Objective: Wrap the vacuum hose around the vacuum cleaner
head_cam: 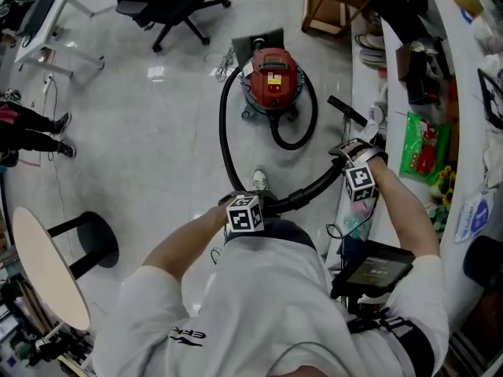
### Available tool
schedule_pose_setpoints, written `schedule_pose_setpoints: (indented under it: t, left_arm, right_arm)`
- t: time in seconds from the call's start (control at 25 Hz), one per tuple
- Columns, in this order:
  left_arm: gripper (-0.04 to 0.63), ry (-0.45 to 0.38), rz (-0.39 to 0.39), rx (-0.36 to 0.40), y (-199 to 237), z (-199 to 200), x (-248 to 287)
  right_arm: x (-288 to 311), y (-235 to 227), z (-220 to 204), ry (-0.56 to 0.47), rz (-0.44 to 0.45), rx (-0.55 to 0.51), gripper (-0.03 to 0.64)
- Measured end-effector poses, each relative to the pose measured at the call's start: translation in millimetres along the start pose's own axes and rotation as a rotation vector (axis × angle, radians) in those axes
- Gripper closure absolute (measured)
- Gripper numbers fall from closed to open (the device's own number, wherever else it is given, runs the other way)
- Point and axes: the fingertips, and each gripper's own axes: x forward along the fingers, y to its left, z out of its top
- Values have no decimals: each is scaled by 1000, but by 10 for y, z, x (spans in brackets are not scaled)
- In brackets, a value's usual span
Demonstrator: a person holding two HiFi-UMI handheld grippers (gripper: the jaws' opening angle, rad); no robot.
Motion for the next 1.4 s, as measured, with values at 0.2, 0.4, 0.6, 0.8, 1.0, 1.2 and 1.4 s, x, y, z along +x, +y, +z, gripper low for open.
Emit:
schedule_pose_setpoints:
  t: [0.2,0.4,0.6,0.8,1.0,1.2,1.4]
  left_arm:
    - [443,-43,-9,-46,268,200,72]
    - [445,-84,17,-110,629,407,186]
    - [445,-103,45,-177,1074,598,319]
    - [445,-131,80,-272,1567,718,480]
    - [445,-144,92,-341,2029,725,636]
    - [445,-159,106,-400,2438,676,814]
    - [450,-195,105,-455,2738,701,989]
  right_arm:
    - [100,-344,-258,-5,17,-64,492]
    - [286,-718,-539,-36,22,-140,491]
    - [539,-1092,-866,-76,26,-206,491]
    - [906,-1402,-1217,-104,43,-257,489]
    - [1310,-1676,-1471,-135,43,-278,488]
    - [1704,-1812,-1738,-147,40,-267,486]
    - [2037,-1895,-1886,-162,44,-237,483]
